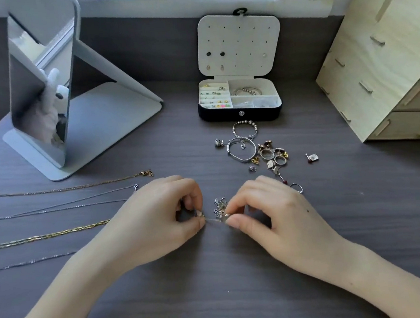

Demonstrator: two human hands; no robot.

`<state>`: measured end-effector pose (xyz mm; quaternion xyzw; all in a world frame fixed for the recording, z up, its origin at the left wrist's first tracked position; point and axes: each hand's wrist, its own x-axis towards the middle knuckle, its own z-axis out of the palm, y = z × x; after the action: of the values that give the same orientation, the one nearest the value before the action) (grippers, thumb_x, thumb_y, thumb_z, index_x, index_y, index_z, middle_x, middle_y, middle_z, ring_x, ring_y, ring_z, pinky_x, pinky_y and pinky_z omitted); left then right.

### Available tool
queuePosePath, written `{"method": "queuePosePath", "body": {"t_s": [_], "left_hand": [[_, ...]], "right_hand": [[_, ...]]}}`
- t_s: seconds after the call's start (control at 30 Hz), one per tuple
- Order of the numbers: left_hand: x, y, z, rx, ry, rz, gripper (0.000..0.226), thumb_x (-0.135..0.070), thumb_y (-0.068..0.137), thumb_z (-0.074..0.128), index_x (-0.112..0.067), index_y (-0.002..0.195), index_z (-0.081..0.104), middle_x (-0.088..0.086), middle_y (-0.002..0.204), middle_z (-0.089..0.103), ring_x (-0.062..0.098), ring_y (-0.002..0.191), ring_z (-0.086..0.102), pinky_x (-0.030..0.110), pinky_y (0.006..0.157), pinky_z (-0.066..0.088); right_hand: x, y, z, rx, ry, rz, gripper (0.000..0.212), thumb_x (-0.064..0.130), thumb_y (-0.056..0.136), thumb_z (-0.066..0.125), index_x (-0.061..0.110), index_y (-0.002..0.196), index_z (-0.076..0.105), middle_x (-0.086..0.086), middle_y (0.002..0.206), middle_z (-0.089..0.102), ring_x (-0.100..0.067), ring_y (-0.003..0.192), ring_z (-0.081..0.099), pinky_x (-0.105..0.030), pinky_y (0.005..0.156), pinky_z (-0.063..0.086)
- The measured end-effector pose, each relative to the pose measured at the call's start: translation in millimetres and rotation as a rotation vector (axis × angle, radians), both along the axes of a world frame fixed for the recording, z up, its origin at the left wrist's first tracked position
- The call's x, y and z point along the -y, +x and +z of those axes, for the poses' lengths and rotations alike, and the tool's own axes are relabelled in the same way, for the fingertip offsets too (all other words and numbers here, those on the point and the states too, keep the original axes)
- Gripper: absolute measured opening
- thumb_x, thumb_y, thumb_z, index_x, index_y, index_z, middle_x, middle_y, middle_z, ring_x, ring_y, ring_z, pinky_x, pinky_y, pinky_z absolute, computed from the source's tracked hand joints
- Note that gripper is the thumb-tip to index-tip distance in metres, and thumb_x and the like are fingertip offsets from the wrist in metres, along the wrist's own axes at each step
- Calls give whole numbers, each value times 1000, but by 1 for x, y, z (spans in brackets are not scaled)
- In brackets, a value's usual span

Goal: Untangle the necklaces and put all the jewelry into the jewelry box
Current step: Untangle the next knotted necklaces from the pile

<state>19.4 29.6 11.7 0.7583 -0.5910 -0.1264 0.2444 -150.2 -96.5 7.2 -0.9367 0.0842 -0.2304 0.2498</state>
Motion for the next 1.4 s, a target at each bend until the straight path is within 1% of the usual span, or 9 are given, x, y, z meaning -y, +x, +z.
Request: {"method": "queuePosePath", "body": {"t_s": [0.1,0.17,0.3,0.47,0.67,0.83,0.93,1.1,1.4], "left_hand": [[-2,-1,3,-20,-4,-23,11,-37,67,59,-31,71,50,-18,88,53,5,80,49,16,68,38],[-3,-2,5,-42,-9,-32,11,-35,67,58,-30,70,49,-20,90,54,7,80,50,15,66,38],[-5,-6,8,-128,35,-61,6,-31,68,56,-29,69,50,-22,75,56,7,71,53,13,58,37],[-8,-8,17,-253,148,-174,11,-31,68,59,-32,79,56,-17,66,59,10,64,55,12,55,38],[-11,-8,27,-380,238,-287,12,-31,70,63,-31,82,58,-14,69,63,10,65,57,19,61,43],[-14,-6,34,-377,252,-341,11,-33,71,67,-32,79,59,-17,67,61,10,68,58,25,61,44],[-15,-5,36,-342,261,-342,11,-34,69,66,-33,78,59,-18,65,60,8,68,59,19,60,40],[-16,-2,36,-290,280,-326,12,-37,68,66,-33,77,59,-18,65,60,8,69,58,18,59,40],[-16,2,32,-270,308,-282,14,-36,65,63,-34,78,58,-19,65,60,8,68,58,12,58,38]], "right_hand": [[1,-3,6,-41,199,-56,13,37,83,58,26,81,64,21,71,57,4,67,49,-9,65,37],[1,-4,9,-65,347,-77,6,35,81,60,30,79,62,17,74,63,-5,64,54,-14,61,42],[3,-6,13,-82,463,-43,5,30,79,60,27,79,64,12,76,64,-18,60,55,-31,61,47],[9,-10,17,-207,233,190,8,33,80,62,25,80,66,13,84,62,-14,78,55,-14,65,35],[12,-13,18,-338,154,297,10,39,74,69,31,79,65,14,82,60,-11,81,52,-18,70,39],[18,-10,17,-247,193,163,8,35,76,68,28,80,67,17,74,58,-7,75,51,-11,65,34],[19,-6,10,-203,95,68,11,29,81,61,27,88,69,18,72,55,-9,71,49,-15,66,36],[14,-2,2,-241,-44,69,30,42,86,48,31,103,70,12,78,55,-8,72,45,-26,67,40],[16,-2,6,-236,-89,80,22,38,86,46,23,83,61,16,77,51,-3,73,39,-18,68,33]]}}
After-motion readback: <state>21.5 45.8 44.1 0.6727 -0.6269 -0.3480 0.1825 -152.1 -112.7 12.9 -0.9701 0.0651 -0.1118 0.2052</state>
